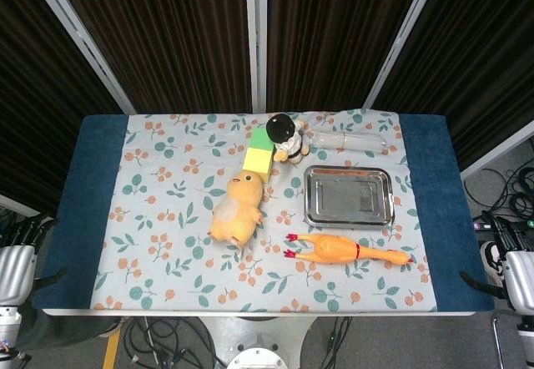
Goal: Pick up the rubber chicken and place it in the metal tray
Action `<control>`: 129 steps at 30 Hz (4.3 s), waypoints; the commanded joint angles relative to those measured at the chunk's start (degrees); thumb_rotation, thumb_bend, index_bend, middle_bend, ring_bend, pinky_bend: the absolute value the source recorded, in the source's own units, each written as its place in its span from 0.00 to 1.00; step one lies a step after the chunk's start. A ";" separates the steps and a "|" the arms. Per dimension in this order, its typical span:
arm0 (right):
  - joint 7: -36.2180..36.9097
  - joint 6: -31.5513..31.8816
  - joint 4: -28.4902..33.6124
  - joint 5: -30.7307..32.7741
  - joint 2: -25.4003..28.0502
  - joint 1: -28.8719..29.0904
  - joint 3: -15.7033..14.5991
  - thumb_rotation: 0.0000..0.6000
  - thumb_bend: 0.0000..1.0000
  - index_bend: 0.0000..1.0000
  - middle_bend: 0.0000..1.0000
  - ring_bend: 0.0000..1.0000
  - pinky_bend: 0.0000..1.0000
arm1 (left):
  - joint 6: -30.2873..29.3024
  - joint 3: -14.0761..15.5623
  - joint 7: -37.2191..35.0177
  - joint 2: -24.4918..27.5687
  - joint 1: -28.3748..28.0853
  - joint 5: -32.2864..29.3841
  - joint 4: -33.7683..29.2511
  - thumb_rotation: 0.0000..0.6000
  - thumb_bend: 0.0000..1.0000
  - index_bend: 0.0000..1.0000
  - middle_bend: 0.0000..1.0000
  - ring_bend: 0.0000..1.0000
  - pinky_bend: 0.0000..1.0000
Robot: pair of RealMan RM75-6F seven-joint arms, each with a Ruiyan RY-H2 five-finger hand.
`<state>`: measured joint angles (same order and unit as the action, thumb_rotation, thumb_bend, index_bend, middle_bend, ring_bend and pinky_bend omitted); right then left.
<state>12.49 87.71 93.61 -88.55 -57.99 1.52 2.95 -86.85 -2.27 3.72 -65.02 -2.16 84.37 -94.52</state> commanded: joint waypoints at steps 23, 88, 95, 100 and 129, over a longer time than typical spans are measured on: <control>-11.80 -19.68 -4.39 0.82 -10.40 10.20 -1.85 1.00 0.08 0.24 0.32 0.25 0.44 | -0.44 0.43 -1.34 -0.58 0.43 0.47 0.62 1.00 0.12 0.27 0.23 0.15 0.16; -29.34 -35.04 10.21 -2.32 -3.01 43.55 13.02 1.00 0.37 0.94 0.80 0.75 1.00 | 34.42 -8.50 -59.77 13.92 -32.83 5.32 -6.53 1.00 0.09 0.19 0.21 0.15 0.21; -35.91 -39.73 10.32 4.69 -5.62 49.40 16.33 1.00 0.37 0.94 0.80 0.75 1.00 | 46.80 -9.18 -64.24 14.15 -41.05 2.51 -6.79 1.00 0.09 0.18 0.20 0.15 0.21; -39.51 -42.10 9.85 9.41 -6.75 52.86 17.59 1.00 0.37 0.94 0.80 0.75 1.00 | 52.32 -9.99 -66.04 13.96 -45.01 0.30 -7.14 1.00 0.09 0.17 0.20 0.15 0.21; -51.81 -40.72 7.92 22.33 -11.44 63.76 15.73 1.00 0.37 0.94 0.81 0.75 1.00 | 66.10 -13.14 -66.16 11.25 -52.51 -13.09 -4.68 1.00 0.20 0.35 0.35 0.32 0.38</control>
<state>-39.01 46.77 101.65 -66.35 -69.32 65.06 18.88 -21.14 -15.28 -63.17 -53.36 -54.55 72.07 -99.48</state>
